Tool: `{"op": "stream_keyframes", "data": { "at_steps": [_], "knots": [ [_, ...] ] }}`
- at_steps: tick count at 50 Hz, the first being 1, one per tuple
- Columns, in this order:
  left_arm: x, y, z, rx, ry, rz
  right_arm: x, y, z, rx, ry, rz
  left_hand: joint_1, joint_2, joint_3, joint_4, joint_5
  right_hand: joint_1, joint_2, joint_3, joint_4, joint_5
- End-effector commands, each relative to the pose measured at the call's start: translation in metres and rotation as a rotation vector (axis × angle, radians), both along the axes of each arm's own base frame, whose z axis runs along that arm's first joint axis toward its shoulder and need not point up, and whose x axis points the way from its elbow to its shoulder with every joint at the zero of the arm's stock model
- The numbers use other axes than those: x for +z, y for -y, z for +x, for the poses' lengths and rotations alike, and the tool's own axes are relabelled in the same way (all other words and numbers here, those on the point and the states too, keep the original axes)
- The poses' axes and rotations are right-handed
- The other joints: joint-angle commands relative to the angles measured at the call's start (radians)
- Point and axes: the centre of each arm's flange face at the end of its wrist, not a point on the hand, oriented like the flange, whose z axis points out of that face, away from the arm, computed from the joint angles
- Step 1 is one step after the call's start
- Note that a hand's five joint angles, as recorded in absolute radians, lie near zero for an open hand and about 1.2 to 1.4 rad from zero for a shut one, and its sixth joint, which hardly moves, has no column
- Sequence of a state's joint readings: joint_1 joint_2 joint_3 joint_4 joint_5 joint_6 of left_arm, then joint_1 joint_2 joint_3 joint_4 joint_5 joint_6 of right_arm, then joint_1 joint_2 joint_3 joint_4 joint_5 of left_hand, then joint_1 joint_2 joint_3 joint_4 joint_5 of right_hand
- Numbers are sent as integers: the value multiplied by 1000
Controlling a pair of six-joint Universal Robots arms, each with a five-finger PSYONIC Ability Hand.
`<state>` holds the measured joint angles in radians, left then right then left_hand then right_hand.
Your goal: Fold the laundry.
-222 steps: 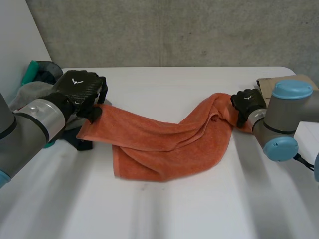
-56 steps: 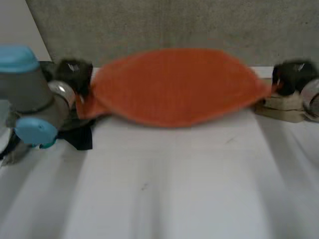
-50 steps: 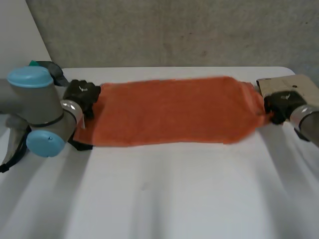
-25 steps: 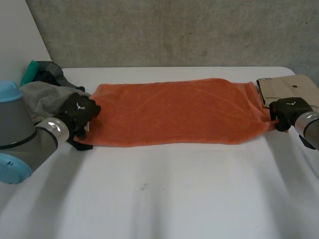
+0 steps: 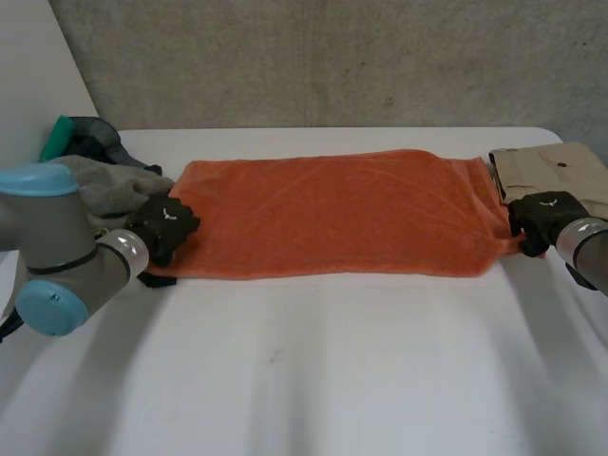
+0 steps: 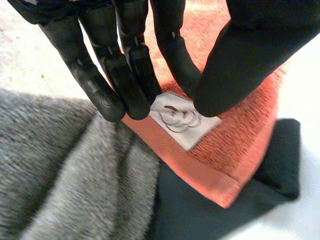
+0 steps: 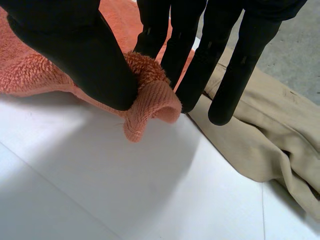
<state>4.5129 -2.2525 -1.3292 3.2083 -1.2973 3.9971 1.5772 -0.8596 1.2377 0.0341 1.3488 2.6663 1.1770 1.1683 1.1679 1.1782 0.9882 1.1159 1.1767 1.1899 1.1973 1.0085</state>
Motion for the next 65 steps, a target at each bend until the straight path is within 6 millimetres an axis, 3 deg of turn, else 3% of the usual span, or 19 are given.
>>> {"op": "stream_keyframes", "data": {
  "at_steps": [1,8,11,17,22,33,39,45,53,54,57,65],
  "knots": [
    [28,-7,-4,23,-82,-26,10,-3,-1,-3,1,-4,219,228,228,218,234,280,220,206,199,213],
    [27,-7,4,46,-114,19,19,-8,0,10,5,14,219,228,228,218,234,280,220,206,199,213],
    [24,-13,3,31,-108,65,19,-10,2,19,7,23,-240,-231,-231,-241,-226,280,220,206,199,213],
    [13,-23,0,-16,-102,177,14,-12,4,25,3,33,-373,-365,-364,-375,-359,280,220,206,199,213],
    [3,-17,-1,-11,-84,190,10,-12,6,35,-12,37,-423,-415,-414,-425,-409,280,220,206,199,213],
    [-6,2,-1,29,-61,157,7,-12,5,45,-33,40,-315,-306,-306,-316,-301,280,220,206,199,213],
    [-5,6,-3,21,-56,127,9,-13,5,45,-33,37,218,227,227,217,232,280,220,206,199,213],
    [-1,4,-6,16,-56,113,19,-15,4,43,-33,25,219,228,228,218,234,280,220,206,199,213],
    [13,-15,-1,-16,-62,155,42,-28,-2,114,-104,50,219,228,228,218,234,280,220,206,199,213],
    [13,-16,-2,-28,-62,155,43,-29,-3,122,-110,50,129,138,139,128,144,280,220,206,199,213],
    [7,-16,-5,-55,-51,153,41,-30,1,149,-118,53,-525,-516,-515,-526,-510,280,220,206,199,213],
    [-11,-5,-5,-10,-13,168,26,-29,1,132,-101,82,-506,-497,-497,-507,-491,280,220,206,199,213]
  ]
}}
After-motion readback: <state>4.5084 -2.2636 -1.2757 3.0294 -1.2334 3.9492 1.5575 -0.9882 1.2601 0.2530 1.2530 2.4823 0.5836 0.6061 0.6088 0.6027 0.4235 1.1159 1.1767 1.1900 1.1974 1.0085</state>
